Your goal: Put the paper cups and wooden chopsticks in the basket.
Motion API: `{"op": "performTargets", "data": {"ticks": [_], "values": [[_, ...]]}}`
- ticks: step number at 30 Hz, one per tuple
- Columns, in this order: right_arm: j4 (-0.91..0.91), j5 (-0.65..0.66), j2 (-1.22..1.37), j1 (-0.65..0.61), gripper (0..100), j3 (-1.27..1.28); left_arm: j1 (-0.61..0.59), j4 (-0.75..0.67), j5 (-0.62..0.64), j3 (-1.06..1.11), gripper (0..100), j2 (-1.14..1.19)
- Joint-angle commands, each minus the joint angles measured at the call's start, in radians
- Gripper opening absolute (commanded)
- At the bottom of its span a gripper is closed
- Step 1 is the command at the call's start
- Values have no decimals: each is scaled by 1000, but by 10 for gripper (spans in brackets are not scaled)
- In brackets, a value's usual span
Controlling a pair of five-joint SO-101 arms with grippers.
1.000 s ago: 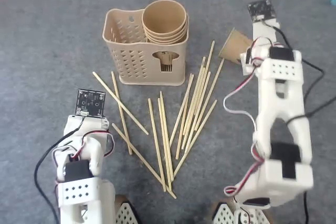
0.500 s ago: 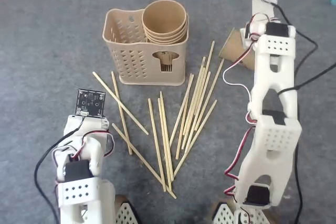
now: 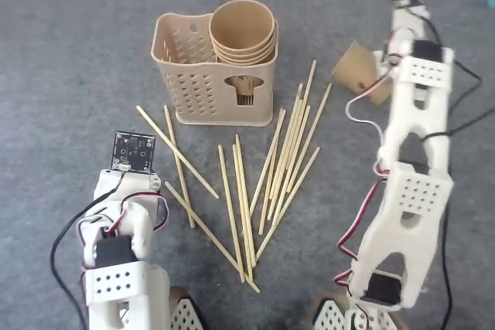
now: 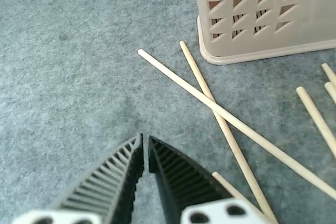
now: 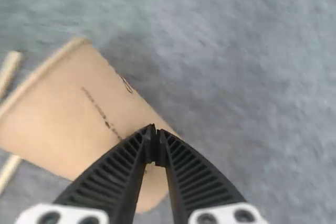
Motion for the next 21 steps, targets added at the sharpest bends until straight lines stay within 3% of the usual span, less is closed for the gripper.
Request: {"op": "performTargets", "data": {"ticks": [1, 15, 21], "values": [[70, 14, 12, 73, 9, 3, -5, -26, -9, -7, 13, -25], [200, -2, -35, 205, 9, 0, -2, -26, -9, -5, 13, -25], [217, -118, -217, 320, 9, 0, 0, -26, -9, -5, 13, -25]]}}
